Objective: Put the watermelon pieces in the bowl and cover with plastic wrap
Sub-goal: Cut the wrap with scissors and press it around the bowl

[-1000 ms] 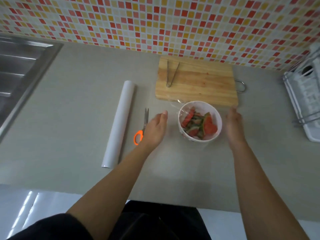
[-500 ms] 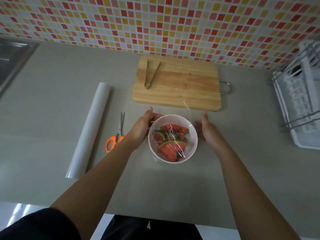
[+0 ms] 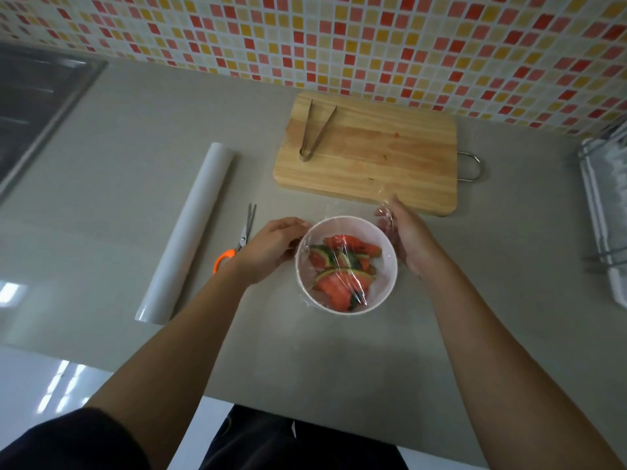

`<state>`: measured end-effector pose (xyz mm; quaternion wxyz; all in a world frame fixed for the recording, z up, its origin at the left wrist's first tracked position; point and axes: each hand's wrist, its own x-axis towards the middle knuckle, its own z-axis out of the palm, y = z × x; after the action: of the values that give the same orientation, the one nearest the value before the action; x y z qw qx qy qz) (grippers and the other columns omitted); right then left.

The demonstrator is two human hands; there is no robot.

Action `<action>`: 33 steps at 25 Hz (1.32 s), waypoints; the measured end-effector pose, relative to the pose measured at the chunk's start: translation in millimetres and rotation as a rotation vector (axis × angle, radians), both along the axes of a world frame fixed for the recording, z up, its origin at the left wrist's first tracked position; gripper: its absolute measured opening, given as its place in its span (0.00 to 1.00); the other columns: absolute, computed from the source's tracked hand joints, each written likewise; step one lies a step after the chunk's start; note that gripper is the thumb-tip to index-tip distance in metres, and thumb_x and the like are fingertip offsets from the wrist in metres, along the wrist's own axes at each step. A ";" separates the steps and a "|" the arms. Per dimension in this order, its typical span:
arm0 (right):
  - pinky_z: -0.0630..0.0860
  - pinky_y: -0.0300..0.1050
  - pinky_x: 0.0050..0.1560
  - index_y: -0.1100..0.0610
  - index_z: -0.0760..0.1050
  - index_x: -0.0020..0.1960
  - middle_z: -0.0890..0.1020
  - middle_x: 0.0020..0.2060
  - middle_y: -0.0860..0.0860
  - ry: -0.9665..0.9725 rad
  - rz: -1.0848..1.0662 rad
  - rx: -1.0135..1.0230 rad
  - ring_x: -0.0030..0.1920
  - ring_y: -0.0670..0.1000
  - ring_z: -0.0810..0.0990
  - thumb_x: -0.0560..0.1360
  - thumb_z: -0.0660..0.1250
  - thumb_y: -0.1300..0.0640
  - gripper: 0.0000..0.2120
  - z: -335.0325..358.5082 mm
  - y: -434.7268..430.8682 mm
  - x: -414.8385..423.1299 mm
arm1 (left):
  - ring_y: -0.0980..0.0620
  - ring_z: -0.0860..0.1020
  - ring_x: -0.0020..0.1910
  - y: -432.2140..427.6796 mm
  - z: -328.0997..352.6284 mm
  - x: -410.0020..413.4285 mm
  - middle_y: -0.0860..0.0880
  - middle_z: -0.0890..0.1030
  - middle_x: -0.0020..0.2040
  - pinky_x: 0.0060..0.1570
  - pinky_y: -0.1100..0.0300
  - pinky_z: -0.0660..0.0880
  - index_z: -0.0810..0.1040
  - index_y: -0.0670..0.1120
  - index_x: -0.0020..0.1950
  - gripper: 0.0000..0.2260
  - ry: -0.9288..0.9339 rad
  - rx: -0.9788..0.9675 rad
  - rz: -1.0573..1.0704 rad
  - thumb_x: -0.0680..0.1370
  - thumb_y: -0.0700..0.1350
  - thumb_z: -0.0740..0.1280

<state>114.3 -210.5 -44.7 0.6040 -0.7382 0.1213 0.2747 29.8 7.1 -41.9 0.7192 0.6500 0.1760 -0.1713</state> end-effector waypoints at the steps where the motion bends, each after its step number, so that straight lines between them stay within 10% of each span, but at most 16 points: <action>1: 0.68 0.41 0.31 0.49 0.77 0.40 0.76 0.23 0.44 0.023 0.052 -0.003 0.27 0.46 0.73 0.74 0.53 0.35 0.22 1.0 -0.6 0.5 | 0.48 0.79 0.40 0.6 0.8 -1.0 0.45 0.80 0.39 0.45 0.56 0.76 0.79 0.43 0.44 0.08 0.006 0.011 0.002 0.79 0.44 0.63; 7: 0.65 0.39 0.27 0.51 0.76 0.37 0.74 0.24 0.45 -0.100 0.043 -0.105 0.24 0.43 0.72 0.76 0.60 0.49 0.12 0.0 0.7 -1.1 | 0.55 0.78 0.32 2.1 6.2 -13.1 0.50 0.80 0.33 0.36 0.62 0.77 0.70 0.45 0.39 0.12 0.012 0.046 0.188 0.82 0.45 0.59; 13: 0.69 0.39 0.32 0.50 0.76 0.37 0.77 0.31 0.47 -0.162 -0.013 -0.099 0.29 0.44 0.76 0.78 0.53 0.41 0.20 -1.4 3.1 -7.6 | 0.50 0.77 0.30 1.5 12.9 -15.8 0.49 0.78 0.29 0.32 0.58 0.76 0.74 0.45 0.40 0.10 0.153 -0.193 0.428 0.78 0.48 0.60; 16: 0.73 0.43 0.38 0.50 0.81 0.36 0.84 0.32 0.47 -0.080 0.156 -0.176 0.36 0.49 0.82 0.70 0.53 0.30 0.28 4.9 -4.0 -4.3 | 0.53 0.76 0.29 0.3 18.4 -8.0 0.50 0.79 0.31 0.31 0.61 0.74 0.78 0.44 0.43 0.14 0.160 0.055 0.208 0.77 0.54 0.63; 21: 0.70 0.43 0.37 0.51 0.77 0.34 0.77 0.29 0.46 -0.198 0.043 -0.202 0.32 0.49 0.75 0.75 0.59 0.44 0.17 -0.1 -7.7 -6.1 | 0.58 0.69 0.21 -5.5 20.5 -12.1 0.57 0.74 0.24 0.24 0.68 0.67 0.72 0.45 0.33 0.17 -0.037 0.350 0.155 0.80 0.49 0.60; 29: 0.66 0.40 0.33 0.50 0.71 0.33 0.76 0.29 0.45 -0.402 -0.109 -0.368 0.34 0.42 0.74 0.78 0.54 0.45 0.19 -6.3 3.8 -19.5 | 0.43 0.77 0.37 -24.1 17.3 -6.5 0.45 0.80 0.36 0.45 0.49 0.74 0.74 0.40 0.39 0.18 -0.109 0.744 0.254 0.80 0.51 0.57; 33: 0.67 0.44 0.38 0.52 0.70 0.29 0.75 0.27 0.47 -0.308 -0.114 -0.310 0.32 0.49 0.73 0.77 0.56 0.48 0.20 -7.3 4.1 -11.9 | 0.43 0.79 0.46 -27.9 19.6 -0.6 0.47 0.81 0.38 0.50 0.50 0.74 0.79 0.41 0.40 0.20 0.011 0.605 0.301 0.80 0.52 0.54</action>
<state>102.4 -206.4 -52.1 0.5094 -0.8473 0.1099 0.1026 29.2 -20.9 -22.4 0.5098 0.7998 0.3167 -0.0067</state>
